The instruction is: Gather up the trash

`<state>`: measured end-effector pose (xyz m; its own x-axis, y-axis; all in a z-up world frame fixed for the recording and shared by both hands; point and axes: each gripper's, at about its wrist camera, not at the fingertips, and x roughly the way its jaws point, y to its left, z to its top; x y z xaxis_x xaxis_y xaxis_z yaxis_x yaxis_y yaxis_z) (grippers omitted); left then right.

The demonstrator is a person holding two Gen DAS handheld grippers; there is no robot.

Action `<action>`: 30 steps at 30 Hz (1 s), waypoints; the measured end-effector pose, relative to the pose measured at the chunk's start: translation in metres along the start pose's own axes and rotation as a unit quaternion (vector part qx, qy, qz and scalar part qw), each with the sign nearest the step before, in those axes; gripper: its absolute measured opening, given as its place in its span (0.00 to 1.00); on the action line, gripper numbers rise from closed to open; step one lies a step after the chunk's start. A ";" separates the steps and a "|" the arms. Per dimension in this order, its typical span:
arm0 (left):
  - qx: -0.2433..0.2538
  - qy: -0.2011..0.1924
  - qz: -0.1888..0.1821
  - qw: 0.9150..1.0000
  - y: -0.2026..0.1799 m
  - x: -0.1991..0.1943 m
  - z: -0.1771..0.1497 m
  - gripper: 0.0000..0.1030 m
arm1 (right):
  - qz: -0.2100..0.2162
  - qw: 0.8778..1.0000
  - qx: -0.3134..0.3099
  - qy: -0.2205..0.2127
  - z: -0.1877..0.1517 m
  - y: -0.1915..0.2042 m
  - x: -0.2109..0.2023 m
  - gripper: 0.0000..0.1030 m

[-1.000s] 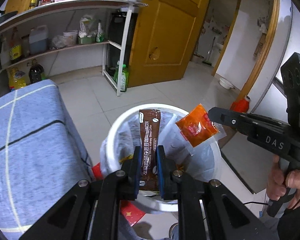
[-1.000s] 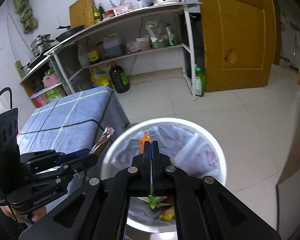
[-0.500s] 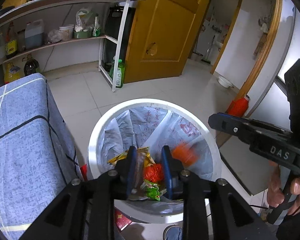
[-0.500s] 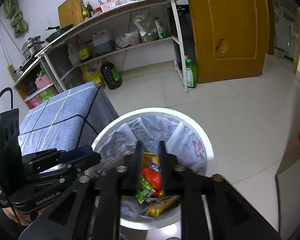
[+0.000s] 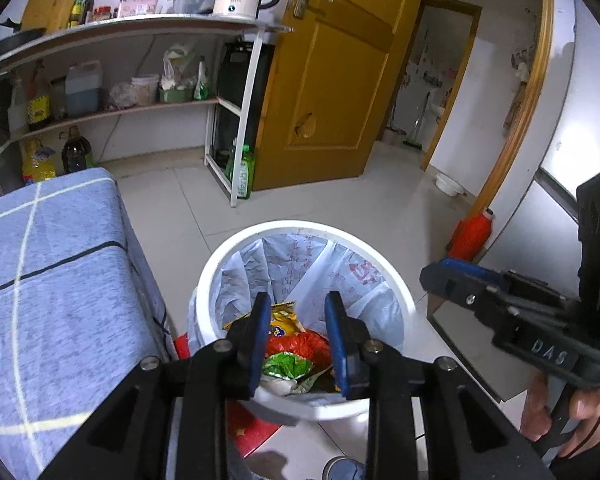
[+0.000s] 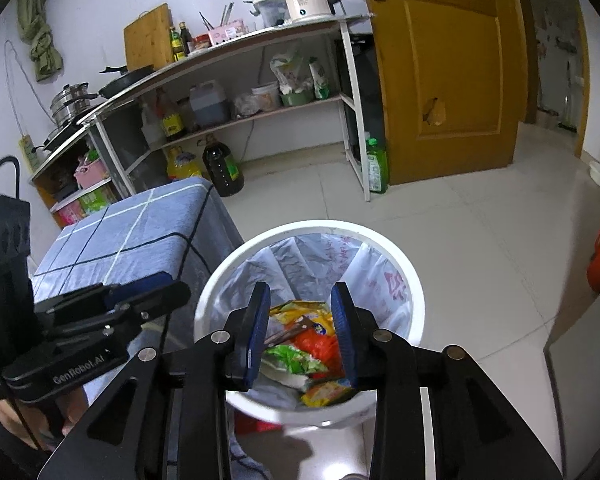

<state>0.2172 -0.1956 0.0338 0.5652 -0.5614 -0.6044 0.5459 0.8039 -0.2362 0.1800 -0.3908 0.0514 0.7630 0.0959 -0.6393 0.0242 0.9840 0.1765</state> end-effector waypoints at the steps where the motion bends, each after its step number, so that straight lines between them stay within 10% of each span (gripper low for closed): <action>1: 0.001 -0.006 0.003 1.000 -0.001 -0.008 -0.002 0.37 | -0.001 1.000 -0.001 -0.004 -0.003 0.005 -0.006 0.32; 30: 0.017 -0.056 0.068 0.996 -0.015 -0.133 -0.113 0.44 | -0.064 0.995 -0.052 -0.051 -0.129 0.074 -0.113 0.33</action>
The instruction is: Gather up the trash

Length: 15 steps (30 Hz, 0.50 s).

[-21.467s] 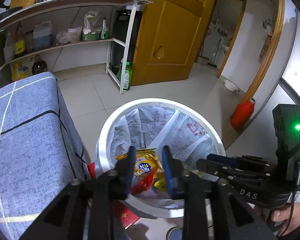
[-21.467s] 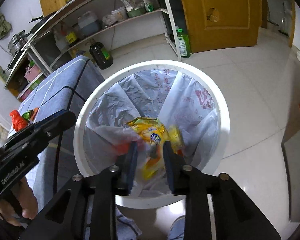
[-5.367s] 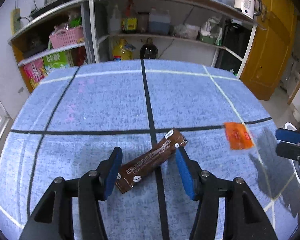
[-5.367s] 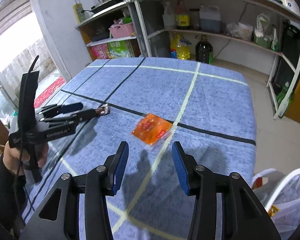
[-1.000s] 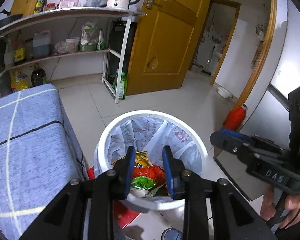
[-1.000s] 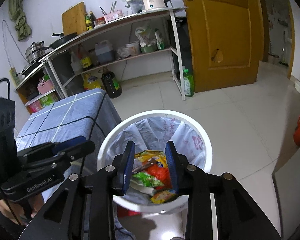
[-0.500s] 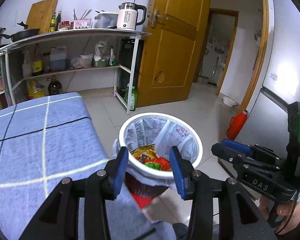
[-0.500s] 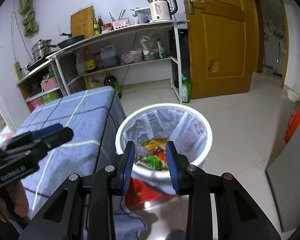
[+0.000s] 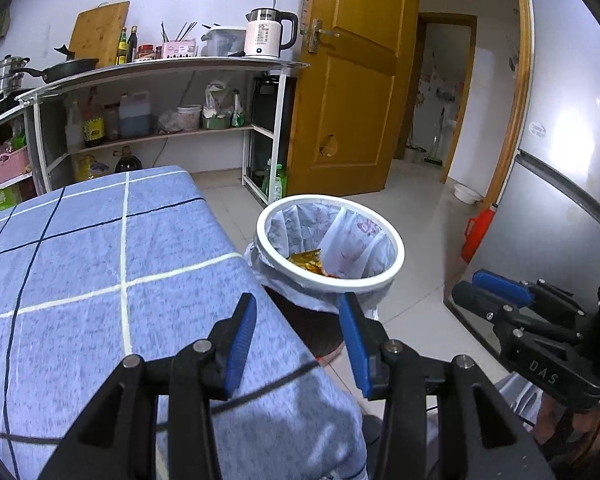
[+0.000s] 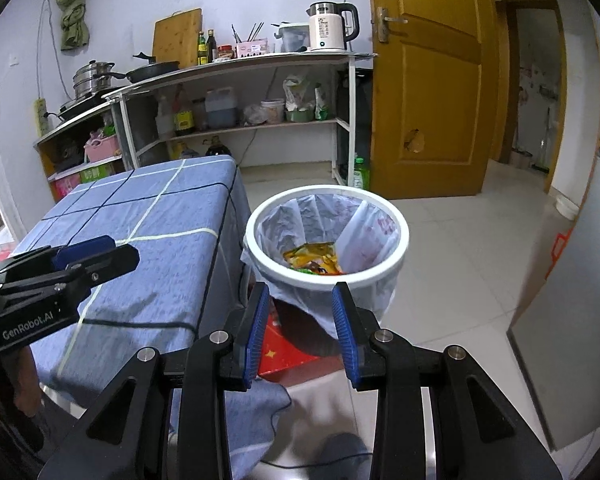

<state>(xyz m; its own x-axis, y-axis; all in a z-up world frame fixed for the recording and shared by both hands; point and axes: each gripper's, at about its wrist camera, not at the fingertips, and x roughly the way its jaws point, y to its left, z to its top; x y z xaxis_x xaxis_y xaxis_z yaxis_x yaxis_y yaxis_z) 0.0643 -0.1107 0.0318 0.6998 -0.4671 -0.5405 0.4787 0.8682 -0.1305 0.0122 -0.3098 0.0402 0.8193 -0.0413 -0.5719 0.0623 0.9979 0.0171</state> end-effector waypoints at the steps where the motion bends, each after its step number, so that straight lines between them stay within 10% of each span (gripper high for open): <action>1: 0.000 0.000 0.001 1.000 -0.001 -0.002 -0.002 0.44 | -0.002 1.000 0.002 -0.001 -0.002 0.000 -0.002 0.33; 15: -0.007 -0.012 0.025 1.000 -0.006 -0.023 -0.018 0.44 | -0.007 1.000 0.006 -0.001 -0.015 -0.003 -0.014 0.33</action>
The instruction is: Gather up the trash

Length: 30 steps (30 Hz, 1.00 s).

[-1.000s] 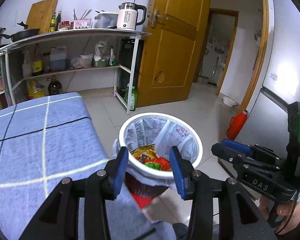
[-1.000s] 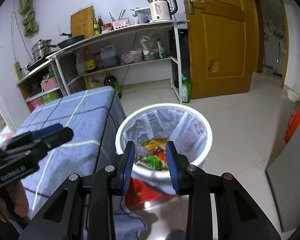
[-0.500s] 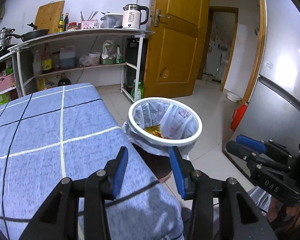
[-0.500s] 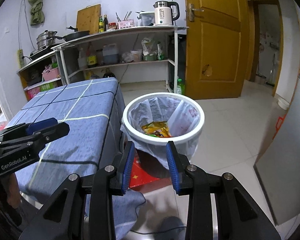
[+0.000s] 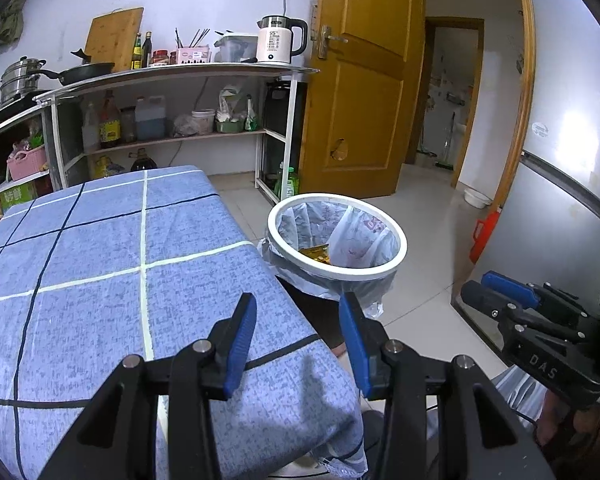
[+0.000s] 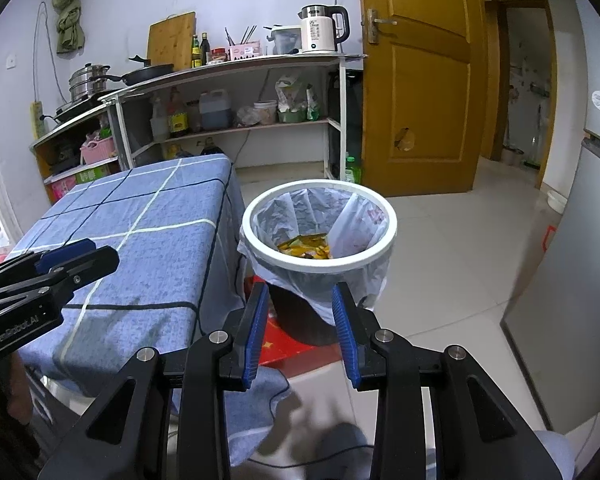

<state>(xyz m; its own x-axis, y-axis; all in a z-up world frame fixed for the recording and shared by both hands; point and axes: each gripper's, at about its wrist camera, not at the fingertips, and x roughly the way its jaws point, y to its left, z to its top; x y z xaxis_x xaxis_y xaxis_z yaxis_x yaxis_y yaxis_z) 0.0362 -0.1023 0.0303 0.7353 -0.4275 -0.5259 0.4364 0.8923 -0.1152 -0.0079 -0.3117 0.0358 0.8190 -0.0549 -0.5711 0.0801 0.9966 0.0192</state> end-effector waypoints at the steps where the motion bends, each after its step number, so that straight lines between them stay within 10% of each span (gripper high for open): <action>1: 0.001 0.001 0.001 1.000 -0.001 0.000 0.000 0.44 | 0.001 1.000 0.000 0.001 0.000 0.000 0.000 0.33; 30: -0.002 0.014 0.004 1.000 -0.001 0.005 0.000 0.44 | 0.003 1.000 -0.006 0.001 0.002 0.002 -0.002 0.33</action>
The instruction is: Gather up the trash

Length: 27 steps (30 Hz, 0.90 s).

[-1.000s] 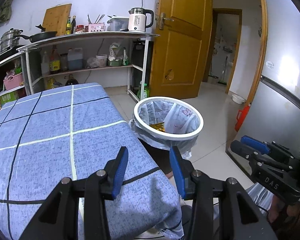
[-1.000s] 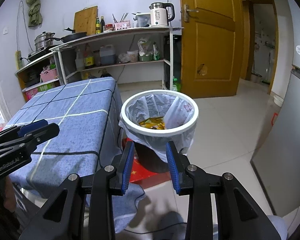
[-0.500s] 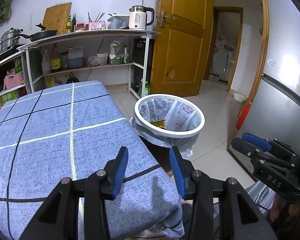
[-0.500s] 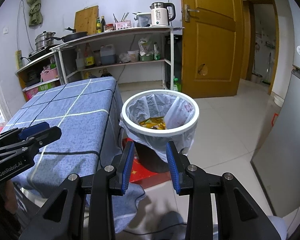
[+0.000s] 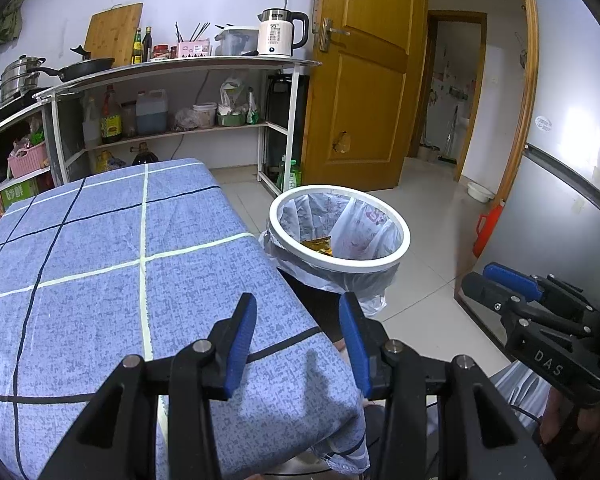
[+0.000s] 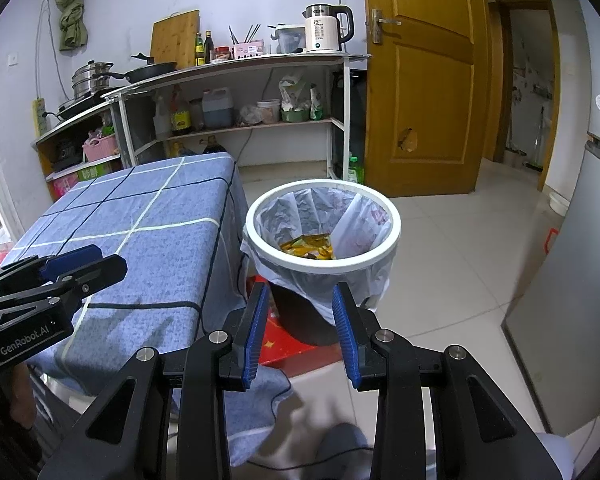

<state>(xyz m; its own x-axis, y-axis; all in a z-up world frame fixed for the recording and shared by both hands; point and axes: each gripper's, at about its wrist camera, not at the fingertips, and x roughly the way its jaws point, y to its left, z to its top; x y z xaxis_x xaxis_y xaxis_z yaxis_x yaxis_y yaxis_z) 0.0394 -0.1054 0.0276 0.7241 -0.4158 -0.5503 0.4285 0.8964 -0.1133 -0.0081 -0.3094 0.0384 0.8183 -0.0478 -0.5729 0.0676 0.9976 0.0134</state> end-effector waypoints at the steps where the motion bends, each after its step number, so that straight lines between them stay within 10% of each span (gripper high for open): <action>1: -0.001 0.001 0.000 1.000 0.000 0.000 0.000 0.44 | 0.000 1.000 0.000 0.001 0.000 0.000 0.000 0.33; 27: 0.003 0.004 0.003 1.000 0.001 -0.001 0.000 0.44 | 0.000 1.000 -0.001 0.002 -0.002 0.001 0.001 0.33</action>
<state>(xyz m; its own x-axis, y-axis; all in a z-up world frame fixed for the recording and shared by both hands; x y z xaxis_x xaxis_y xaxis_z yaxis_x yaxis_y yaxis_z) 0.0390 -0.1046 0.0280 0.7222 -0.4094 -0.5575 0.4271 0.8979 -0.1060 -0.0080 -0.3085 0.0364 0.8157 -0.0470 -0.5765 0.0658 0.9978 0.0118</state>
